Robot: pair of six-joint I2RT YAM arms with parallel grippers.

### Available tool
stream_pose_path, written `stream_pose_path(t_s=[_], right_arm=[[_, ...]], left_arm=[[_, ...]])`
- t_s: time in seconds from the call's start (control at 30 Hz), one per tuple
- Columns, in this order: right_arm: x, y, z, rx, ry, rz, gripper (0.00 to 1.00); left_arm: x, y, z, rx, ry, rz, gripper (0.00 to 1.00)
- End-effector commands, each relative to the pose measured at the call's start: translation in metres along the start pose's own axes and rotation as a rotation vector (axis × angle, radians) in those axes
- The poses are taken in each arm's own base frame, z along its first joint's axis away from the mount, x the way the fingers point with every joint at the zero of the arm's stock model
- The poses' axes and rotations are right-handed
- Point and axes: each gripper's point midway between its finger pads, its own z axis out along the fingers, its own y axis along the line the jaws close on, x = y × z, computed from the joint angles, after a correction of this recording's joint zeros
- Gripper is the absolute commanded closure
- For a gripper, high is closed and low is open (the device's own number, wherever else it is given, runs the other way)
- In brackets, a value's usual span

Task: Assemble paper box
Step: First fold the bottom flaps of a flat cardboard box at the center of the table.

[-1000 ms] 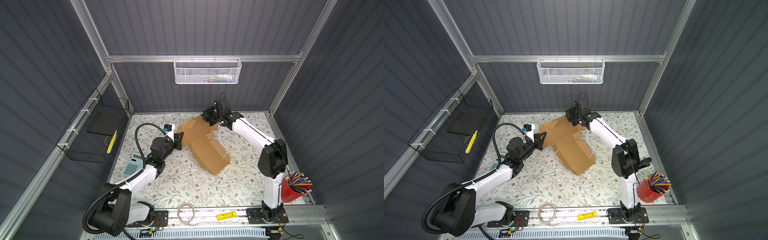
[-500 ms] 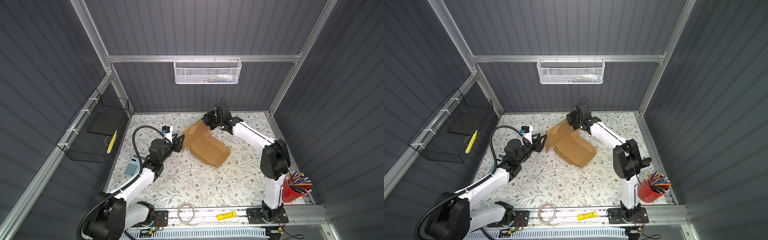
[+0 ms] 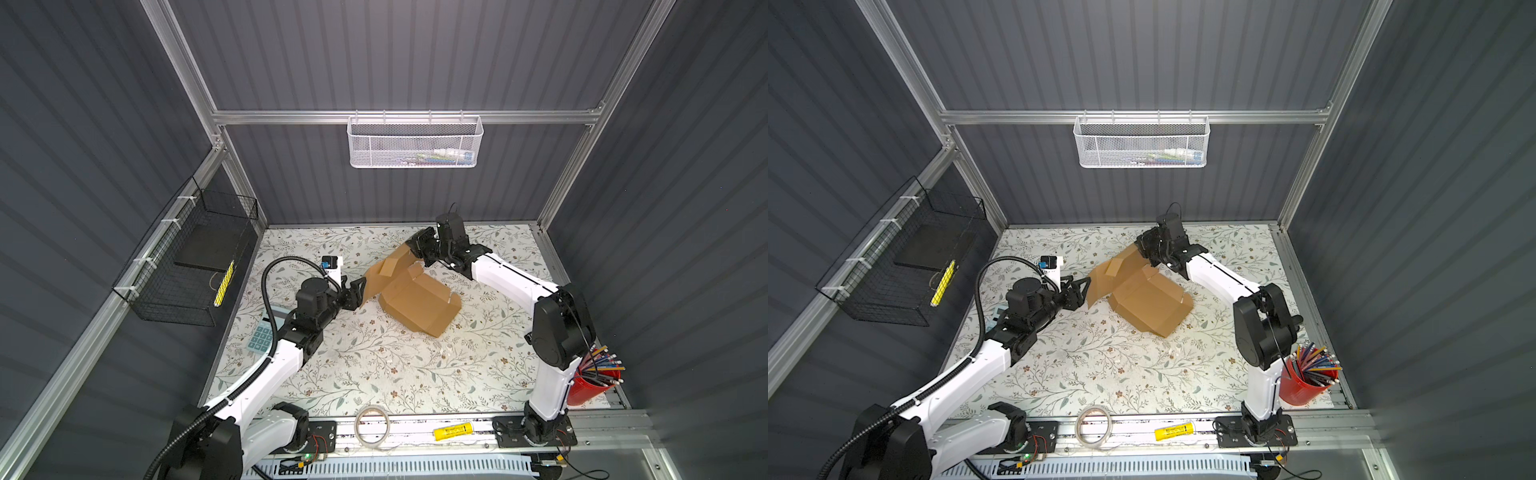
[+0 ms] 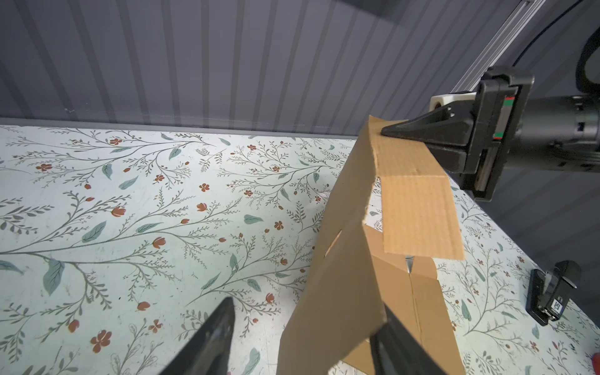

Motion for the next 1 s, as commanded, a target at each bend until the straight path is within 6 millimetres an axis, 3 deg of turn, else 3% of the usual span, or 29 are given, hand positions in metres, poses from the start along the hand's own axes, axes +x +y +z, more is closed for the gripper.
stream_pose_path(t_s=[0.0, 0.33, 0.97], right_arm=[[0.001, 0.019, -0.014, -0.064, -0.003, -0.070, 0.98], [0.003, 0.010, -0.008, -0.081, 0.009, -0.079, 0.99], [0.000, 0.016, -0.008, -0.091, -0.003, -0.100, 0.99]], left_arm=[[-0.010, -0.003, -0.007, -0.005, 0.000, 0.000, 0.33], [0.001, 0.004, -0.015, -0.038, 0.026, -0.013, 0.30], [0.007, 0.013, -0.036, -0.102, 0.035, 0.010, 0.23]])
